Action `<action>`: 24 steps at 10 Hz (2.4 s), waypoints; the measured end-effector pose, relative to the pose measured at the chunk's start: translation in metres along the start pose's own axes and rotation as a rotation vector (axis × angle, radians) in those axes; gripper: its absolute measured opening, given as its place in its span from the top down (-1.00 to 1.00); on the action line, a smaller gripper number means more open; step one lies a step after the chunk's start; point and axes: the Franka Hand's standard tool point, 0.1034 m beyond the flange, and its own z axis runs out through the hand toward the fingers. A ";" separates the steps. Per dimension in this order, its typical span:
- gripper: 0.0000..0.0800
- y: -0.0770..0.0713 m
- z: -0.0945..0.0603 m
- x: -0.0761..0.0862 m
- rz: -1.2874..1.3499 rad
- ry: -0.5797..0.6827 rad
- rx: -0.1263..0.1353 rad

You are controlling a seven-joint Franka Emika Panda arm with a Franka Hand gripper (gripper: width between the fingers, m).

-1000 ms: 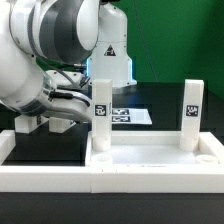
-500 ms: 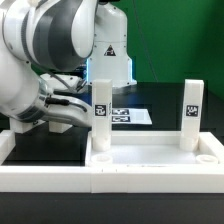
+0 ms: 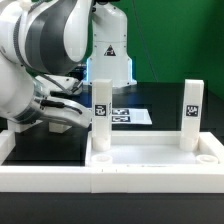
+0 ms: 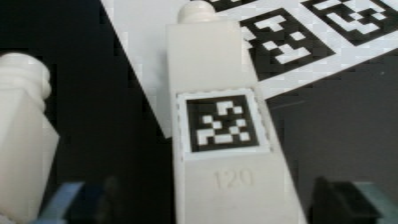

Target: Assemble desk

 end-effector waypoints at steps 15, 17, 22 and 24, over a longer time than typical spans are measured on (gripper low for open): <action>0.28 -0.018 -0.055 -0.030 -0.159 0.226 -0.035; 0.28 -0.023 -0.077 -0.030 -0.209 0.396 -0.042; 0.28 -0.021 -0.098 -0.032 -0.214 0.729 -0.046; 0.28 -0.025 -0.113 -0.029 -0.250 0.904 -0.082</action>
Offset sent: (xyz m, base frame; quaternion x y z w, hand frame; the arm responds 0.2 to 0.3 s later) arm 0.0057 0.0005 0.0042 0.0021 0.0326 -0.0174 0.9993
